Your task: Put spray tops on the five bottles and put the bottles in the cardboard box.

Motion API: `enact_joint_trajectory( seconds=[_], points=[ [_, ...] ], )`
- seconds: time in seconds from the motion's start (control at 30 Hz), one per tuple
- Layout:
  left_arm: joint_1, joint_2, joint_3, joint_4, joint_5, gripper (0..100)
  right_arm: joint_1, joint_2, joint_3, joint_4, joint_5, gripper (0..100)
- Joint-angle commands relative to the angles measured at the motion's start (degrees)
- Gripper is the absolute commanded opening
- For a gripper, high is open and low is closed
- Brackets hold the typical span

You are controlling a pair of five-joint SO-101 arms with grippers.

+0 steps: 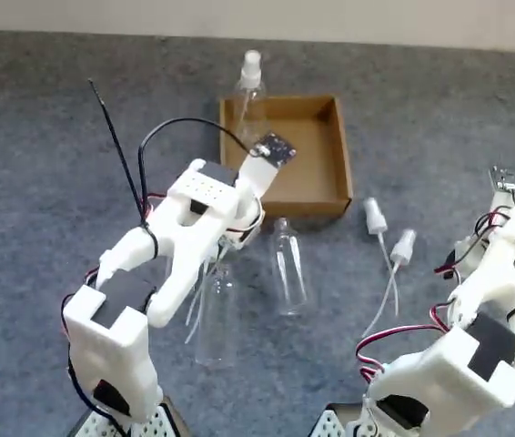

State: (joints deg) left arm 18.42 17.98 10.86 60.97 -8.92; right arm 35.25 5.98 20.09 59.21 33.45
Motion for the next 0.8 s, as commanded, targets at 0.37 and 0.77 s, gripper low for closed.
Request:
enact_joint_trajectory(
  seconds=[0.37, 0.77],
  points=[
    [2.24, -0.31, 1.19, -0.53, 0.44, 15, 1.27, -0.84, -0.48, -0.66, 0.35, 1.4],
    [3.65, -7.78, -2.95, 7.65, 0.35, 5, 2.59, -0.92, -1.19, -0.66, 0.97, 1.6]
  ],
)
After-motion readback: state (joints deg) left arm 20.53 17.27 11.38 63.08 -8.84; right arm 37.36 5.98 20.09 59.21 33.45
